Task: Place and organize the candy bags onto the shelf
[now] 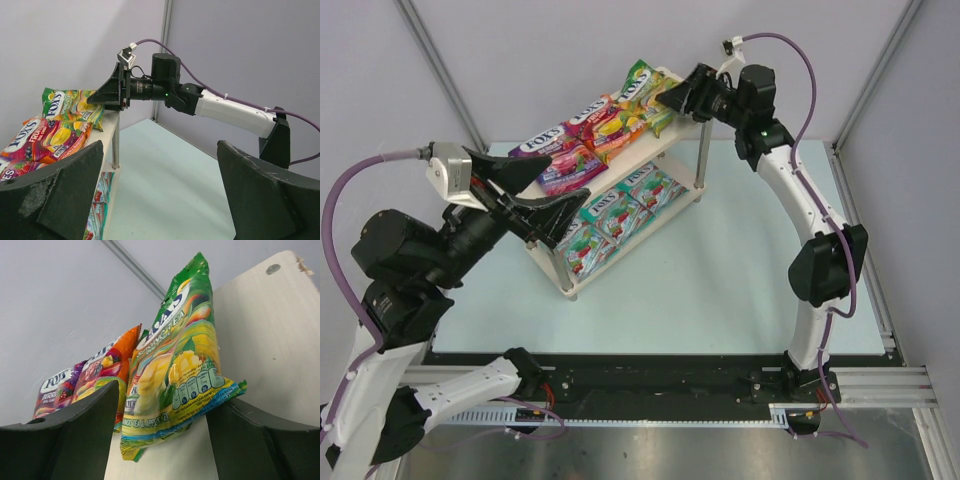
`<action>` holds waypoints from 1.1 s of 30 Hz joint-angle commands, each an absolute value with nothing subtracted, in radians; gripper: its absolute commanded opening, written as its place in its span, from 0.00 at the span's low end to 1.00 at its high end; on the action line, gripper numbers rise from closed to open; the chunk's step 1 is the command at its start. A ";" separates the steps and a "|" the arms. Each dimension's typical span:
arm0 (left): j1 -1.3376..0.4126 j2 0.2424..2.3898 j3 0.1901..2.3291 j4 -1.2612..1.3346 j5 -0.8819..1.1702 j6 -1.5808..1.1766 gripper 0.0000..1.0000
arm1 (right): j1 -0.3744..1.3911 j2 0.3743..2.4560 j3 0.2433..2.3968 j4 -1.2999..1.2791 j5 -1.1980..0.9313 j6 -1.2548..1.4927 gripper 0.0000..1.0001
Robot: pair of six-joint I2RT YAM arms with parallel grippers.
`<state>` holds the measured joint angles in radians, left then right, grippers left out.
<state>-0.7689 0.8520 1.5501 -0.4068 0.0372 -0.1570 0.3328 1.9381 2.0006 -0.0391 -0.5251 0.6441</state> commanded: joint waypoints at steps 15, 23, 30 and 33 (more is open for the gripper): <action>-0.762 0.828 1.531 -0.400 0.028 -0.158 1.00 | 0.308 1.704 1.882 -0.242 -0.445 0.439 0.80; -0.762 0.824 1.520 -0.396 0.021 -0.163 1.00 | 0.172 1.507 1.674 -0.183 -0.402 0.457 0.81; -0.762 0.815 1.491 -0.422 0.003 -0.164 1.00 | 0.140 1.384 1.526 -0.189 -0.371 0.433 0.83; -0.762 0.799 1.473 -0.463 -0.054 -0.160 1.00 | 0.140 1.304 1.438 -0.199 -0.338 0.425 0.83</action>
<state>-0.7689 0.8207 1.4948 -0.4183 0.0204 -0.1570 0.1352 1.4132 1.5074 -0.2085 -0.3809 0.4526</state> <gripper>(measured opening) 0.996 0.829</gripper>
